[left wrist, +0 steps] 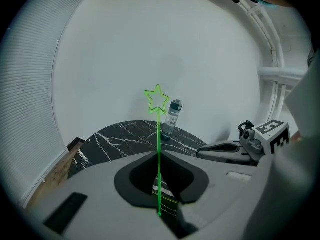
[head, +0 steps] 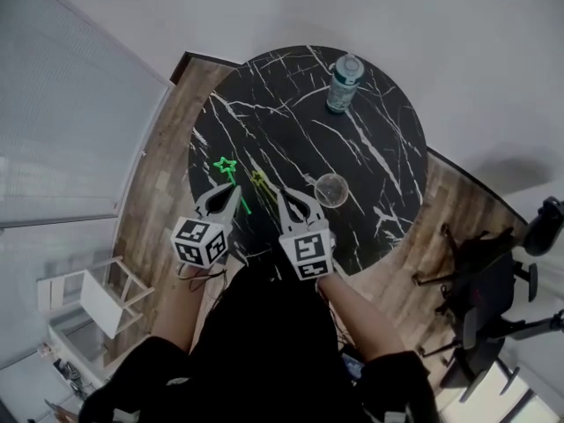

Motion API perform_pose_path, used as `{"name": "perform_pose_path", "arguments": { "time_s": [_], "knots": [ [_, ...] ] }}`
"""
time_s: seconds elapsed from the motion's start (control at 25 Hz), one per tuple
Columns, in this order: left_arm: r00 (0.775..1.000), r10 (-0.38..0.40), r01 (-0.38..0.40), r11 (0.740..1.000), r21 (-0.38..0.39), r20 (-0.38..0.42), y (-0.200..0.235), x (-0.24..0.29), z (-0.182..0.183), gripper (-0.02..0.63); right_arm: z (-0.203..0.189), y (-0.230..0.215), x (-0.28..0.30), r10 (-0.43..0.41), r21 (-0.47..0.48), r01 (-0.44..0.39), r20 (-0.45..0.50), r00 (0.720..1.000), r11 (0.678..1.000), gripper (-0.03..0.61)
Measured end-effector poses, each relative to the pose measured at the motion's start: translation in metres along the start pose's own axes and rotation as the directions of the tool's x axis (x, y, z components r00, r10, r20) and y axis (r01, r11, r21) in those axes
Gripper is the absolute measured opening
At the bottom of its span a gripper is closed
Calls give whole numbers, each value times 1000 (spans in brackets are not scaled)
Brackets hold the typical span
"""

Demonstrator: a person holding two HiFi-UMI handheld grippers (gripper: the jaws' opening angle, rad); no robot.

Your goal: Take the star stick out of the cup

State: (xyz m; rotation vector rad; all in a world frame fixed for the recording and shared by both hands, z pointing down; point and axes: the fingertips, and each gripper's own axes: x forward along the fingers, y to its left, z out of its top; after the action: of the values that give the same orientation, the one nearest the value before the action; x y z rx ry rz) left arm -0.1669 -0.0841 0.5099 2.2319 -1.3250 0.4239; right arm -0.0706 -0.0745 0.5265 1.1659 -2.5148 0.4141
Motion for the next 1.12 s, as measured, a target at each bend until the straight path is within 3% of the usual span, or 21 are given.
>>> {"name": "perform_pose_path", "arguments": {
  "time_s": [0.16, 0.32, 0.72, 1.12],
  "knots": [
    [998, -15, 13, 1000, -25, -62, -2, 6, -24, 12, -12, 1, 0, 3, 6, -3, -22, 1000, 1000, -5],
    [991, -45, 32, 995, -97, -126, -4, 14, -49, 12, -24, 0, -1, 1, 19, 0, -48, 999, 1000, -5],
    [976, -65, 21, 977, -213, -205, -5, 27, -89, 12, -35, -5, 1, 4, 30, -2, -73, 997, 1000, -5],
    [960, -63, -11, 964, -264, -273, -4, 36, -120, 12, -47, -8, 3, 6, 41, -2, -96, 995, 999, -5]
  ]
}}
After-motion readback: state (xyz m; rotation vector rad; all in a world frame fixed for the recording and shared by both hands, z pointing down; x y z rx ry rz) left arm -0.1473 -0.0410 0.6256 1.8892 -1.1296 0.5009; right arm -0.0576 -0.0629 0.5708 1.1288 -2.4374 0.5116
